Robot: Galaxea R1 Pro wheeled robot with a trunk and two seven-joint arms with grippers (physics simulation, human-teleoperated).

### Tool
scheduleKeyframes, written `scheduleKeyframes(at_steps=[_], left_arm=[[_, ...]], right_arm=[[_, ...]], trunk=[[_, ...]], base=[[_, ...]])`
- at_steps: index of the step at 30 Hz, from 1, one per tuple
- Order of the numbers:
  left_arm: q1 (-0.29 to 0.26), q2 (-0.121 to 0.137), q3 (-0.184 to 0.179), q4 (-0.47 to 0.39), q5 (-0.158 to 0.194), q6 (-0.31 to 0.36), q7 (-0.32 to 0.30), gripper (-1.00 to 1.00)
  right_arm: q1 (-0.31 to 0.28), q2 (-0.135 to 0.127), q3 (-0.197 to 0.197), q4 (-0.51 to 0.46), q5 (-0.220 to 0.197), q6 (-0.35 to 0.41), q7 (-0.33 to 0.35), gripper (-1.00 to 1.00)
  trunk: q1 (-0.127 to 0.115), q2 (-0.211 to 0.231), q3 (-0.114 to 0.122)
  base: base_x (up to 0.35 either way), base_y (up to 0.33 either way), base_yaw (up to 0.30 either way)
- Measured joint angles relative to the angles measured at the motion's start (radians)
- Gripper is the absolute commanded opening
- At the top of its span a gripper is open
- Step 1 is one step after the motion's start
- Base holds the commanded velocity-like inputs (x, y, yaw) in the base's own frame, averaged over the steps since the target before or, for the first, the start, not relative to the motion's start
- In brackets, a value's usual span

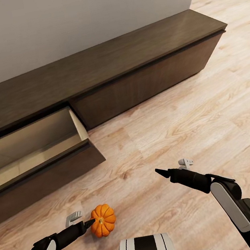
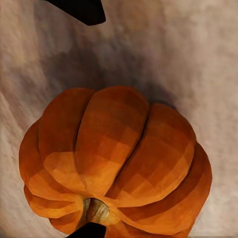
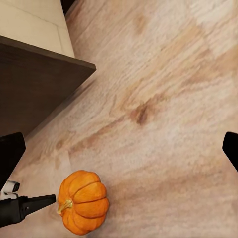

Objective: Place each of the two pumpkins and all three candles from the living room inside a cabinet in the living room (use any cabinet), then make sure every cabinet is closed, and position the cauldron so it is next to a table in the living room.

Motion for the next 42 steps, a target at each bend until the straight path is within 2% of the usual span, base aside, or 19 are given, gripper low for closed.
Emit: scheduleKeyframes(at_steps=[6, 10, 15, 19, 24, 42], left_arm=[[0.0, 0.0, 0.0, -0.001, 0.0, 0.0, 0.0, 1.0], [0.0, 0.0, 0.0, -0.001, 0.0, 0.0, 0.0, 1.0], [0.0, 0.0, 0.0, -0.002, 0.0, 0.0, 0.0, 1.0], [0.0, 0.0, 0.0, -0.001, 0.0, 0.0, 0.0, 1.0], [0.0, 0.0, 0.0, 0.0, 0.0, 0.0, 0.0, 1.0], [0.0, 0.0, 0.0, -0.001, -0.003, 0.0, -0.001, 1.0]], right_arm=[[0.0, 0.0, 0.0, 0.0, 0.0, 0.0, 0.001, 1.0], [0.0, 0.0, 0.0, 0.0, 0.0, 0.0, 0.001, 1.0], [0.0, 0.0, 0.0, 0.0, 0.0, 0.0, 0.001, 1.0], [0.0, 0.0, 0.0, 0.001, 0.0, 0.0, 0.001, 1.0], [0.0, 0.0, 0.0, 0.002, 0.0, 0.0, 0.001, 1.0], [0.0, 0.0, 0.0, 0.003, 0.0, 0.0, 0.001, 1.0]], trunk=[[0.0, 0.0, 0.0], [0.002, -0.001, -0.015], [0.002, -0.001, -0.015], [0.004, -0.002, -0.031], [0.005, -0.002, -0.039], [0.005, -0.002, -0.039]], base=[[0.006, 0.0, 0.0], [0.0, 0.0, 0.0], [0.0, 0.0, 0.0], [0.0, 0.0, 0.0], [0.0, 0.0, 0.0], [0.0, -0.041, 0.0]])
